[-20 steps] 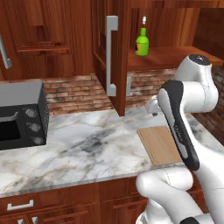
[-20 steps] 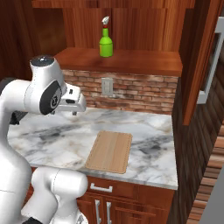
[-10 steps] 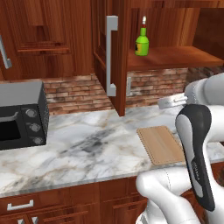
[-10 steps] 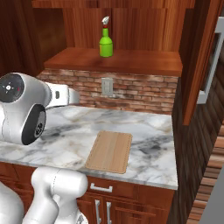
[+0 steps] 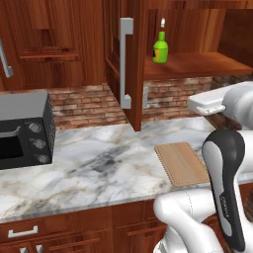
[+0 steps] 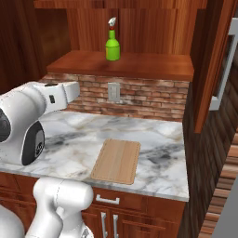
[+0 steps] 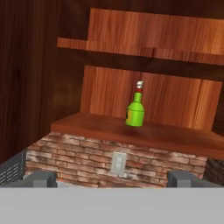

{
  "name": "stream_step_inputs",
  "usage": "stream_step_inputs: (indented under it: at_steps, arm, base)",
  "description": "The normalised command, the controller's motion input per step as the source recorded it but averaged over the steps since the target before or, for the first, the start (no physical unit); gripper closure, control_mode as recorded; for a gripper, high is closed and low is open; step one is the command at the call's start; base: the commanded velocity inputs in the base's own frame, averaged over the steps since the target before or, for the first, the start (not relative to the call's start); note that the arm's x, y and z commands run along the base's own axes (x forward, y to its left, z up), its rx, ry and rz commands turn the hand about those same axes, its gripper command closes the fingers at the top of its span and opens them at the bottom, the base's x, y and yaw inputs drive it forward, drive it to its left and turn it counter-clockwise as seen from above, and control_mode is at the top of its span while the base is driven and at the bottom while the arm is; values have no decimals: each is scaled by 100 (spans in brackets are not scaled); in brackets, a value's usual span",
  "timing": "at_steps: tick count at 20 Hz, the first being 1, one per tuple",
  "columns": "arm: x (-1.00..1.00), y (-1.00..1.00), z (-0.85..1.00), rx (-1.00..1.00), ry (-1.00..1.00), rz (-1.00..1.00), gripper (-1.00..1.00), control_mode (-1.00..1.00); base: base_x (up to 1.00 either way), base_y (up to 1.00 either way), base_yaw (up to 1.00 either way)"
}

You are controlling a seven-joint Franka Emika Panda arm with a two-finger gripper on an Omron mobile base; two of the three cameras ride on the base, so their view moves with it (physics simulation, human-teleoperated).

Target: Grab the spray bottle from the cabinet, then place it next to the cutting board for sanitizing. Then grab the dish brush from the countertop next to the sink and place it next to the cutting board.

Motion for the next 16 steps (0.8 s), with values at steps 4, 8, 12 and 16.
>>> stream_step_inputs:
  at_steps: [4,8,12,16]
  arm:
    - [1,-22,36,3,-15,-3,-100,-100]
    - [8,-12,46,3,-4,-4,-100,-100]
    - [12,-18,49,1,0,0,-100,-100]
    - [34,-10,12,0,7,0,-100,-100]
  base:
    - [0,0,0]
    - [0,0,0]
    - [0,0,0]
    - [0,0,0]
